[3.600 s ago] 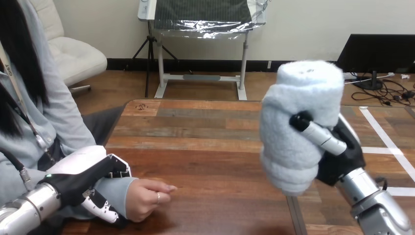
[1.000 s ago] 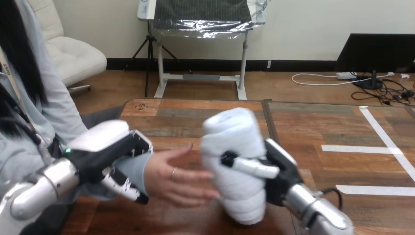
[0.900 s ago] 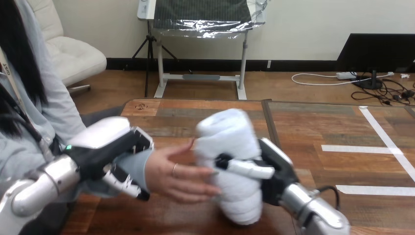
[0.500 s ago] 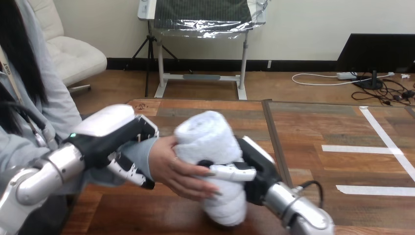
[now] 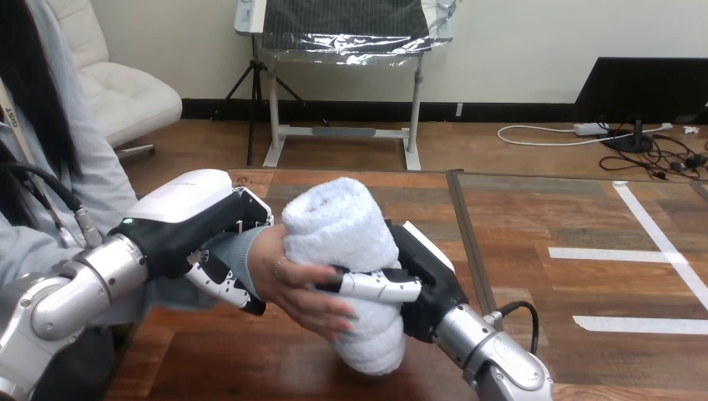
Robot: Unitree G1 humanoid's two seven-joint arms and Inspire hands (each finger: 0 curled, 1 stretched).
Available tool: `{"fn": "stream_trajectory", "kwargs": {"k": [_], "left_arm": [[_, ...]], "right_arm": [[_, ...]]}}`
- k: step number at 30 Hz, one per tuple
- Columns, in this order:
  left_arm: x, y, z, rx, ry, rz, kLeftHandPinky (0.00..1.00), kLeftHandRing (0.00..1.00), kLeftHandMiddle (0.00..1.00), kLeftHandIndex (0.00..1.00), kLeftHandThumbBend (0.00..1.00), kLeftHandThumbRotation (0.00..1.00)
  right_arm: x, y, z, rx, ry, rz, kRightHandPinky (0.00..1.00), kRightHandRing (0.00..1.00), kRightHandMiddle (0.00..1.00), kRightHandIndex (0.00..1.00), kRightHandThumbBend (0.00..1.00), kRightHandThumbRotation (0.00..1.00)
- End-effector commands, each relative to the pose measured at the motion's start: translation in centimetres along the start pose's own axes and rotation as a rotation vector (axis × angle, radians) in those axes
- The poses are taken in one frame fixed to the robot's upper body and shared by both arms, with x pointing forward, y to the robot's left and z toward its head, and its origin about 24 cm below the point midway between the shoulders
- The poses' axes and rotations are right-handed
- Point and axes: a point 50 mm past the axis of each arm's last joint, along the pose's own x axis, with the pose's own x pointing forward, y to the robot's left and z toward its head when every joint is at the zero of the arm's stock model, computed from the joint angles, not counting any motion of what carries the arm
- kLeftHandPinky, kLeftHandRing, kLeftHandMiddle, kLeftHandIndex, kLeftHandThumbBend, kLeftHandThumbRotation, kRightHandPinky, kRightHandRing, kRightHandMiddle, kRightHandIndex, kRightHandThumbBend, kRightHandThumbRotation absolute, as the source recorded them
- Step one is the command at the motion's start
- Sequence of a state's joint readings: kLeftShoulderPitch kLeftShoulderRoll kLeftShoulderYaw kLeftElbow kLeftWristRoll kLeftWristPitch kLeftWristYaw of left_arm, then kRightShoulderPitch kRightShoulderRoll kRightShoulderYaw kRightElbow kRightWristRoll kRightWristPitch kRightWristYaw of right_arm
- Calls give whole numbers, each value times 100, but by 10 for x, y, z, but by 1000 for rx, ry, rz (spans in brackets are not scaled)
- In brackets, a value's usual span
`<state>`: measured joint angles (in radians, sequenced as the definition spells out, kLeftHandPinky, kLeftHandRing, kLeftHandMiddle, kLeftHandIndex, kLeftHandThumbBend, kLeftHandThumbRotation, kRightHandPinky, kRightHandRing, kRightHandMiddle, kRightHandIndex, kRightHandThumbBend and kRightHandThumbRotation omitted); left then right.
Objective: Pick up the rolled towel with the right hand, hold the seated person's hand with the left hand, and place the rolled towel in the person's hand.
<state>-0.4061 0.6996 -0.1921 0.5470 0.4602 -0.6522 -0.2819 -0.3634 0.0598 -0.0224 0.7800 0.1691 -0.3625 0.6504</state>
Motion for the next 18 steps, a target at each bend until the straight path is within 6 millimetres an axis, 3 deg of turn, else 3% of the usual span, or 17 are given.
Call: {"fn": "stream_trajectory", "kwargs": {"k": [1, 18], "left_arm": [[22, 53, 25, 40, -133, 187, 24, 29, 36, 36, 78, 0], [27, 50, 27, 23, -138, 187, 24, 30, 37, 37, 78, 0]], "right_arm": [[33, 32, 33, -88, -139, 131, 17, 23, 32, 36, 70, 0], [34, 43, 45, -128, -184, 124, 16, 22, 32, 35, 71, 0]]}}
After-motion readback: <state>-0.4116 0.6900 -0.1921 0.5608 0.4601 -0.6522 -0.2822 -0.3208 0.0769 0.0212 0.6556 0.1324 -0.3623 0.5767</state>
